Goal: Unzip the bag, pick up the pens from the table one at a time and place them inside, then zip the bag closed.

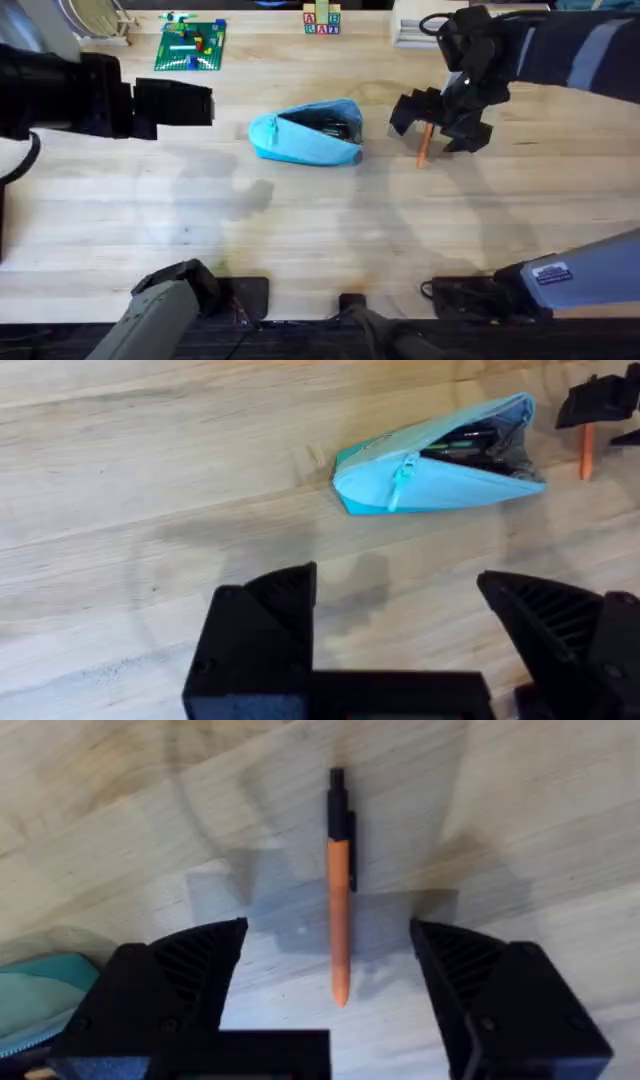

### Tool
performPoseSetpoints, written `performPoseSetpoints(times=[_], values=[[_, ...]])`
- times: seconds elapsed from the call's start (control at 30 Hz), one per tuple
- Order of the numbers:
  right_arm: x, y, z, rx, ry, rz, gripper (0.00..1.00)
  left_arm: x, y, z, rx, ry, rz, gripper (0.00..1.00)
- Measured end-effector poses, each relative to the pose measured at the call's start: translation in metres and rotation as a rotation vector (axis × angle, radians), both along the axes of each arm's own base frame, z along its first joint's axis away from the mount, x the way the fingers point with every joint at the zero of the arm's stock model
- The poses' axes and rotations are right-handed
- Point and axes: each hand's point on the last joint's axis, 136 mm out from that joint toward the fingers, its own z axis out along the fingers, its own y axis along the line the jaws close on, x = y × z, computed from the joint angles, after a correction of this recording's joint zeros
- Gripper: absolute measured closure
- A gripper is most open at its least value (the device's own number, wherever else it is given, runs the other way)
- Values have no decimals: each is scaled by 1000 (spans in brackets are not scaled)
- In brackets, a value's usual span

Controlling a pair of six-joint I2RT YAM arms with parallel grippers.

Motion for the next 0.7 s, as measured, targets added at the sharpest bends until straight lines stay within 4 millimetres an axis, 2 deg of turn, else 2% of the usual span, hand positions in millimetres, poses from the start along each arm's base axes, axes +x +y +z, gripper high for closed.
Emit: performPoseSetpoints(times=[0.7], values=[[0,-2,0,-11,1,-5,36,0,0,0,0,0,0,4]])
